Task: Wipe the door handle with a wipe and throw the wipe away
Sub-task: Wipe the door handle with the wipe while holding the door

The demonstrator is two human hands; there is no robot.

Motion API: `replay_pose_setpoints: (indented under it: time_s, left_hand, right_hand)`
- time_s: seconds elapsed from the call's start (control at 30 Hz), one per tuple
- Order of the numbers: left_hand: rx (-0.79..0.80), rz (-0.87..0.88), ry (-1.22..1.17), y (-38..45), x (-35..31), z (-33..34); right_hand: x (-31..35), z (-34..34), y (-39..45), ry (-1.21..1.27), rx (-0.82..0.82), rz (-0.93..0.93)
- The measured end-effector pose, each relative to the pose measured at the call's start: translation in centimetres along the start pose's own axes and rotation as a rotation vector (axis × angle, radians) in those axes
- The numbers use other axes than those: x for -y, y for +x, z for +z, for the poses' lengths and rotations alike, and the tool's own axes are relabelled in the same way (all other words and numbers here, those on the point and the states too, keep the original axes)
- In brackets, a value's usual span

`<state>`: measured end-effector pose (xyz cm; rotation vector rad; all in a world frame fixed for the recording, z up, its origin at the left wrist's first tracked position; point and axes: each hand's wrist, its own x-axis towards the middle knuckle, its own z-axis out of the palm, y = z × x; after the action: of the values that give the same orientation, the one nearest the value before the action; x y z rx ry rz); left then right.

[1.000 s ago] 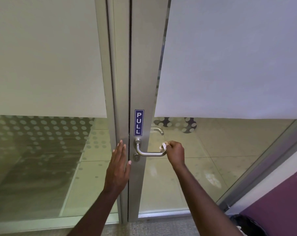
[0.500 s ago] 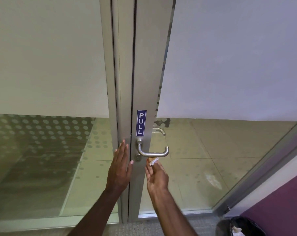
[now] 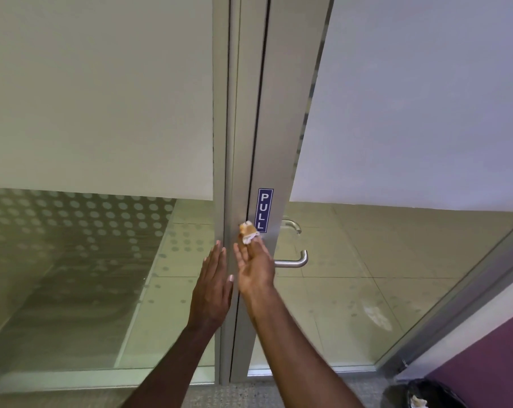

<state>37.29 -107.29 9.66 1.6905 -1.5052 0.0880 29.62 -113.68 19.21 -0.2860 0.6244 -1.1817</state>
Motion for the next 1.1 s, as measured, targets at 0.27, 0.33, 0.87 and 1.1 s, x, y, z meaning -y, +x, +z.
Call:
replay_pose_setpoints:
  time_s: [0.27,0.33,0.87,1.1]
  left_hand:
    - [-0.022,-0.033,0.014,-0.9,1.9,-2.0]
    - [-0.016,-0.031,0.014,-0.8,1.9,-2.0]
    - [0.003,-0.009,0.010,-0.4,-1.0,-1.4]
    - [0.003,0.051,-0.023,-0.7,-1.8,-0.8]
  right_hand:
    - [4.3,-4.1,-0.6,-2.125,-0.082,-0.915]
    - [3.5,-4.7,-0.1,-2.306,0.001,-0.817]
    - [3.9,-3.0,1.2,-2.240,0.021,-0.828]
    - [5.6,-5.5,1.5,-2.193,0.224,-0.900]
